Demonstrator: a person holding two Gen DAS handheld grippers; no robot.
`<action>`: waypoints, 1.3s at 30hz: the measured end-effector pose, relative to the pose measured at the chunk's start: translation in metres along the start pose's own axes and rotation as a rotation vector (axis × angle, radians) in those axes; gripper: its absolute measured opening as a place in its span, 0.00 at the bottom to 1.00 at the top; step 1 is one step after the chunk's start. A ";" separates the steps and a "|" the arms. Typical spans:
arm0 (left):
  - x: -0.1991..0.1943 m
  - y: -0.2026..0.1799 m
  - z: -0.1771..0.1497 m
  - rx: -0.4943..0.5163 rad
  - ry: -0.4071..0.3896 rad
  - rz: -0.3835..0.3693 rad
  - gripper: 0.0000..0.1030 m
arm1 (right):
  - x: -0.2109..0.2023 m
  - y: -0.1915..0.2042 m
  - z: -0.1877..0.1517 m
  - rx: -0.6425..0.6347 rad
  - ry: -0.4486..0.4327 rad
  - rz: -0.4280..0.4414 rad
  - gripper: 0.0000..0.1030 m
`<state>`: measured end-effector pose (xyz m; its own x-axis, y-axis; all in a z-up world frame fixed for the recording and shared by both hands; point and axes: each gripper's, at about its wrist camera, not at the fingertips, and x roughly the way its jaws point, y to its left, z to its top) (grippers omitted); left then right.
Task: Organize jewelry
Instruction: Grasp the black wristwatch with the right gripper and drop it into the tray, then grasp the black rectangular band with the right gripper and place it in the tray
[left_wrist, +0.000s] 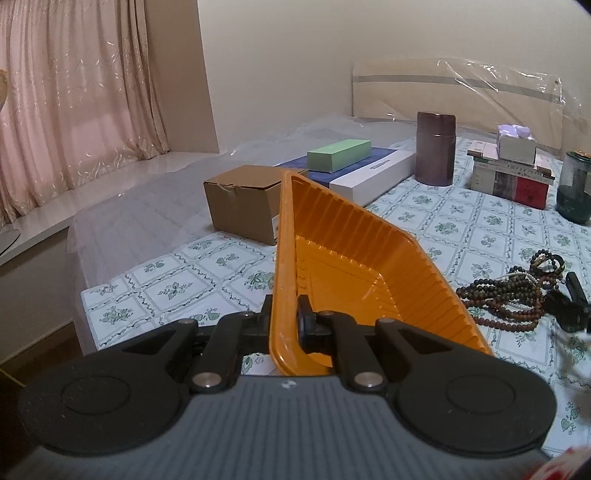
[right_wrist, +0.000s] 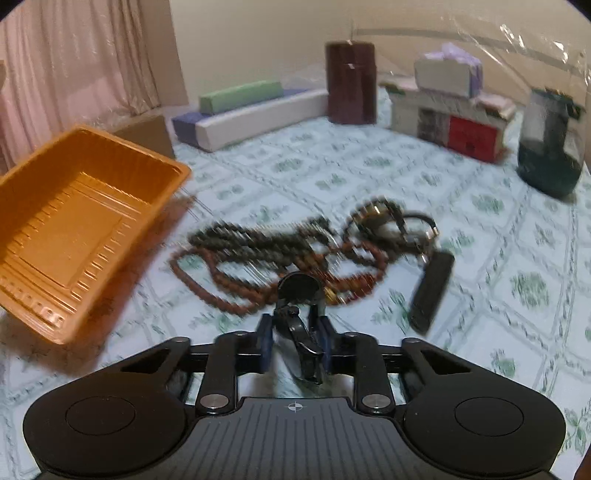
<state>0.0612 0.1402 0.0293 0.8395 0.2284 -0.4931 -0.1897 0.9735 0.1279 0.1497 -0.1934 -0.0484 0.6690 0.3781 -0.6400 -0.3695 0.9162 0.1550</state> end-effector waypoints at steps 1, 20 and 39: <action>0.000 -0.001 0.000 0.006 -0.001 0.001 0.09 | -0.004 0.006 0.005 -0.007 -0.017 0.021 0.20; -0.001 0.000 0.000 -0.014 0.003 -0.006 0.09 | 0.034 0.121 0.036 -0.074 0.044 0.486 0.30; 0.000 0.005 -0.005 -0.074 0.023 0.008 0.06 | 0.001 -0.041 0.005 0.071 -0.019 -0.084 0.48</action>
<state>0.0582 0.1450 0.0257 0.8260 0.2351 -0.5123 -0.2336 0.9699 0.0685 0.1686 -0.2300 -0.0518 0.7080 0.3014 -0.6386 -0.2657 0.9516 0.1546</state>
